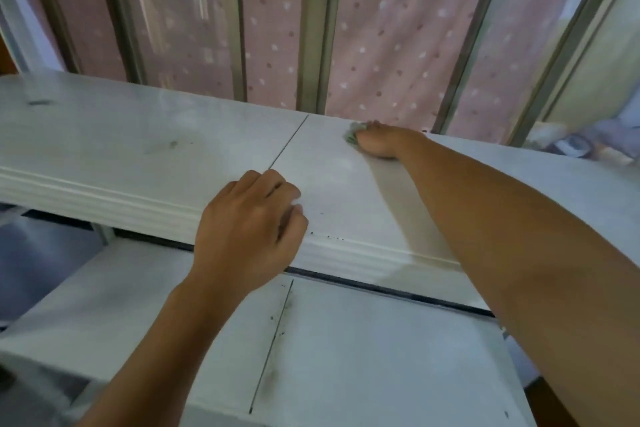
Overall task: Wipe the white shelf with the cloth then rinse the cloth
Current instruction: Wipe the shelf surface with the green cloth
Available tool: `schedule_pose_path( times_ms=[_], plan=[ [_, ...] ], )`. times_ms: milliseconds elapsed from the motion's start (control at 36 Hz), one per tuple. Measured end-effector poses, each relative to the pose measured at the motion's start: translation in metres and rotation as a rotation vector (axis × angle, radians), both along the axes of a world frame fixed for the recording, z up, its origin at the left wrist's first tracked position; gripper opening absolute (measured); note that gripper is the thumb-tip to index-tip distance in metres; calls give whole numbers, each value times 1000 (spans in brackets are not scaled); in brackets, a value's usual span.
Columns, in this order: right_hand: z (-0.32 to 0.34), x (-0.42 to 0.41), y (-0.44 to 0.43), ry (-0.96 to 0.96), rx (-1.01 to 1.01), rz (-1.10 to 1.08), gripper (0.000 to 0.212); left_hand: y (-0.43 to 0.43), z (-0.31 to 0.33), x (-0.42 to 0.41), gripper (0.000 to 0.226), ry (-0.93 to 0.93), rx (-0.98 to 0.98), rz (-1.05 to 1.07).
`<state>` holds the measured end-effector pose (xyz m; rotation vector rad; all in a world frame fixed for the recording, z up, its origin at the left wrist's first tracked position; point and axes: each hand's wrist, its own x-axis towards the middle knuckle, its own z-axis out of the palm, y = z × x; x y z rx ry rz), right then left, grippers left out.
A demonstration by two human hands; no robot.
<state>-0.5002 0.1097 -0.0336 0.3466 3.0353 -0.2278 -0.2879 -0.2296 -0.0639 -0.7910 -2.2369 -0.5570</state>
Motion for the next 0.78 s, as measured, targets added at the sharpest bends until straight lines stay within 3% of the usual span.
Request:
schedule_pose_path(
  times_ms=[56, 167, 361, 417, 500, 583, 694, 778],
  plan=[
    [10, 38, 16, 36, -7, -46, 70, 0, 0, 1, 28, -8, 1, -3],
    [25, 114, 40, 67, -9, -84, 40, 0, 1, -1, 29, 8, 14, -18],
    [27, 195, 78, -12, -35, -194, 78, 0, -3, -4, 28, 41, 83, -47],
    [20, 193, 98, -1, -45, -180, 103, 0, -5, -4, 29, 45, 85, -40],
    [-2, 163, 151, -20, -58, -182, 114, 2, -3, -4, 31, 24, 66, -28],
    [11, 171, 107, -16, -45, -148, 98, 16, 4, 1, 37, -12, 30, -51],
    [31, 191, 12, -39, -30, 116, 65, 55, 18, 18, 38, -41, 18, -129],
    [30, 192, -25, -61, 3, 220, 65, 81, 25, 28, 40, -61, -4, -147]
  ],
)
